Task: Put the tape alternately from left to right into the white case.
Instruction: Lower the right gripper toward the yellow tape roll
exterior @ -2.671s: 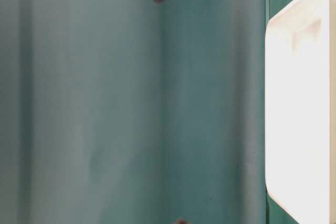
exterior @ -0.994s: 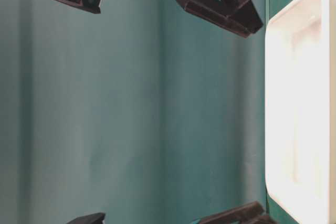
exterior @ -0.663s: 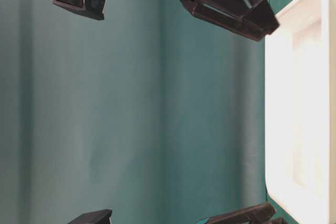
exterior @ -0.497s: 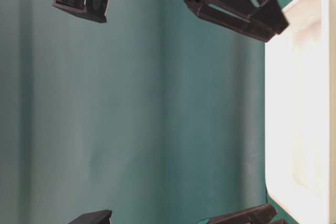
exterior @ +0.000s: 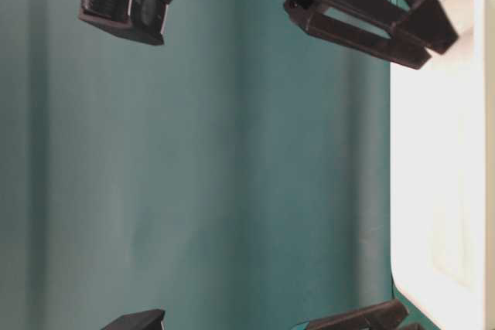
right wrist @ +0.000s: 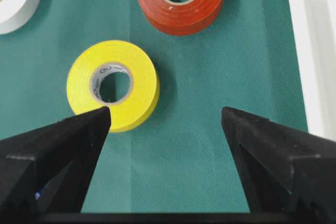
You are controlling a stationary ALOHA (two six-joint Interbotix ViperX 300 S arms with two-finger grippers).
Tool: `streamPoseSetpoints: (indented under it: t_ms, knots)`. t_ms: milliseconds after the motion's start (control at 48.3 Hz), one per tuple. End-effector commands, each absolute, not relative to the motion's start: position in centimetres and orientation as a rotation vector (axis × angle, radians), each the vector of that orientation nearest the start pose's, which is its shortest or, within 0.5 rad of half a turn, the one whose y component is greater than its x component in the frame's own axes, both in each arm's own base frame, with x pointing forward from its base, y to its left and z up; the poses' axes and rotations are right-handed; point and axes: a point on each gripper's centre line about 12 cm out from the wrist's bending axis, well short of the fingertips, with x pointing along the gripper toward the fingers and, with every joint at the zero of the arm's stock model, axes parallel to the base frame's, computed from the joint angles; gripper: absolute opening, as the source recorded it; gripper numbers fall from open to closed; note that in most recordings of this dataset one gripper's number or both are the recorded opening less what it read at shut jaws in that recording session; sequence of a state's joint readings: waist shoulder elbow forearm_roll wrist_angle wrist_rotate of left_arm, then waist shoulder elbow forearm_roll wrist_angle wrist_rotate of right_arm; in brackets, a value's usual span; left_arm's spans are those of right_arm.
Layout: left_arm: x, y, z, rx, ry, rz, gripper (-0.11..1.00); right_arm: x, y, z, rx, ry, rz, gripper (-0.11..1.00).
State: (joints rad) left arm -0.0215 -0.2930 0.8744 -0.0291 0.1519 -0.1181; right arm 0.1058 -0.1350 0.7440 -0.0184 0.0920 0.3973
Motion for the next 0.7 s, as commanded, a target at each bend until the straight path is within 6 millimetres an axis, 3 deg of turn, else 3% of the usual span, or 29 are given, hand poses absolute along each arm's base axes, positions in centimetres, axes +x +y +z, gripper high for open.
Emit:
streamPoseSetpoints:
  t_ms: [0, 290, 683]
  knots:
    - [31.3, -0.8, 19.7, -0.134, 0.702, 0.024, 0.87, 35.8, 4.0, 19.5, 0.326, 0.679, -0.021, 0.76]
    - [31.5, -0.8, 19.9, -0.134, 0.697, 0.024, 0.87, 36.0, 4.4, 19.3, 0.325, 0.679, -0.013, 0.76]
    - [31.5, -0.8, 19.9, -0.134, 0.697, 0.024, 0.87, 38.2, 5.3, 16.7, 0.311, 0.748, -0.011, 0.76]
